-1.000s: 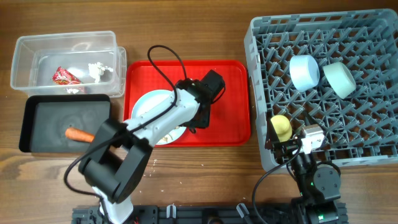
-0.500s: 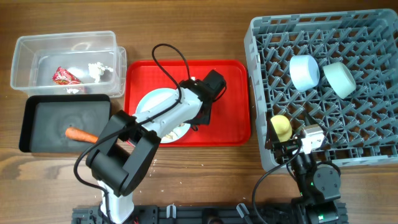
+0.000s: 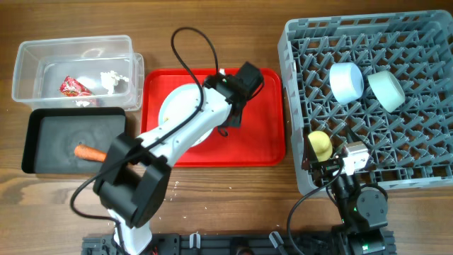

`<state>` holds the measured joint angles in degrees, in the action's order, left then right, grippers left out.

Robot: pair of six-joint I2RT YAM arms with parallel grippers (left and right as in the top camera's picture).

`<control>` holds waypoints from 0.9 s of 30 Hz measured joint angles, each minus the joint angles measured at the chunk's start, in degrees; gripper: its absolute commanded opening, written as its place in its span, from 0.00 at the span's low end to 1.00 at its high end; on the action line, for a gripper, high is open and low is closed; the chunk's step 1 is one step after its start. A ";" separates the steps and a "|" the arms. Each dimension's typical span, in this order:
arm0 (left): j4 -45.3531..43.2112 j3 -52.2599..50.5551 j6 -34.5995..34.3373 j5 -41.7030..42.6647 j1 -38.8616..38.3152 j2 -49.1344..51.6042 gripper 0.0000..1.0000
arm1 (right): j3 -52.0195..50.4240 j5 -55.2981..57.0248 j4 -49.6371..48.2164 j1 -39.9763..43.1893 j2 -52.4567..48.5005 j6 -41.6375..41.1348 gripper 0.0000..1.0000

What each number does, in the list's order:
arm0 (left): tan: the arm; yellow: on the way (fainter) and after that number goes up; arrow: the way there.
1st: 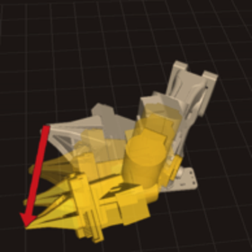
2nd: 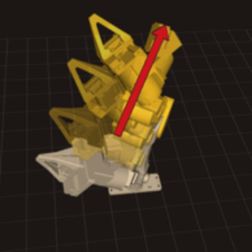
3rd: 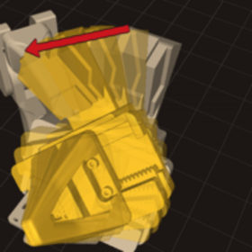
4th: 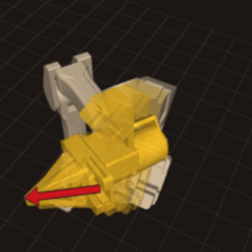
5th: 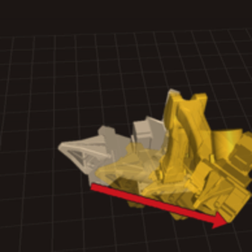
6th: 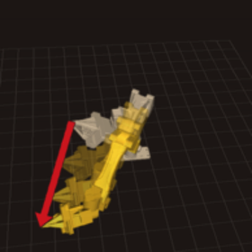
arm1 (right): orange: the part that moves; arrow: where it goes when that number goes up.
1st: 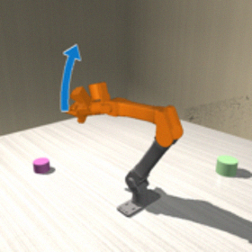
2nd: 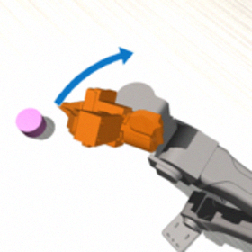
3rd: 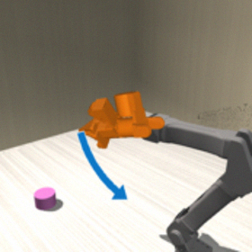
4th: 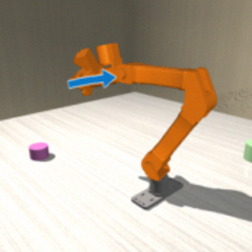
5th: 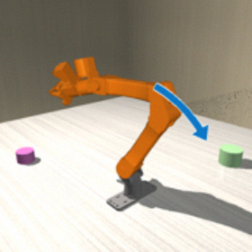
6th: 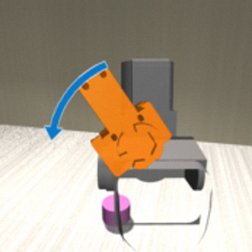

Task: Sort waste into correct bins and load items into the dishwasher rack
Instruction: 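Grasp the rim of the white plate with the left gripper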

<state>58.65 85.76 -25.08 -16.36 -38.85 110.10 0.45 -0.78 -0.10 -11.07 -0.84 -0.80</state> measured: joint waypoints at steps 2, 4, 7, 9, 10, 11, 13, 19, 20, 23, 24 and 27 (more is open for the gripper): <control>0.81 1.14 0.00 -0.48 0.00 -1.09 0.04 | 0.00 0.00 0.00 0.00 0.00 0.00 1.00; 2.45 1.33 0.02 -1.01 0.00 -1.27 0.04 | 0.00 0.00 0.00 0.00 0.00 0.00 1.00; 3.52 1.33 0.00 -1.55 0.00 -1.27 0.04 | 0.00 0.00 0.02 0.00 0.00 0.00 1.00; 3.54 1.33 0.00 -1.84 0.00 -1.27 0.04 | 0.00 0.00 0.00 0.00 0.00 0.00 1.00; 3.54 1.33 0.00 -1.79 0.00 -1.27 0.04 | 0.00 0.00 0.00 0.00 0.00 0.00 1.00; 3.48 1.33 0.00 -1.70 0.00 -1.27 0.04 | 0.00 0.00 0.00 0.00 0.00 0.00 1.00; 2.67 1.31 0.00 -1.14 0.00 -1.27 0.04 | 0.00 0.00 0.00 0.00 0.00 0.00 1.00; -2.58 -2.84 0.35 -0.22 0.00 -0.28 0.04 | 0.00 0.00 0.00 0.00 0.00 0.00 1.00; -2.86 -3.52 0.59 -0.20 0.00 0.44 0.04 | 0.00 0.00 0.00 0.00 0.00 0.00 1.00; -4.17 -4.50 1.25 -0.22 0.00 2.60 0.13 | 0.00 0.00 0.00 0.00 0.00 0.00 1.00; -4.63 -4.66 1.36 -0.22 0.00 3.30 0.14 | 0.00 0.00 0.00 0.00 0.00 0.00 1.00; -6.12 -4.72 2.03 -0.28 0.00 4.39 0.19 | 0.00 0.00 0.00 0.00 0.00 0.00 1.00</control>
<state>52.53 81.03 -23.05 -16.64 -38.85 114.50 0.45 -0.78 -0.10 -11.07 -0.84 -0.80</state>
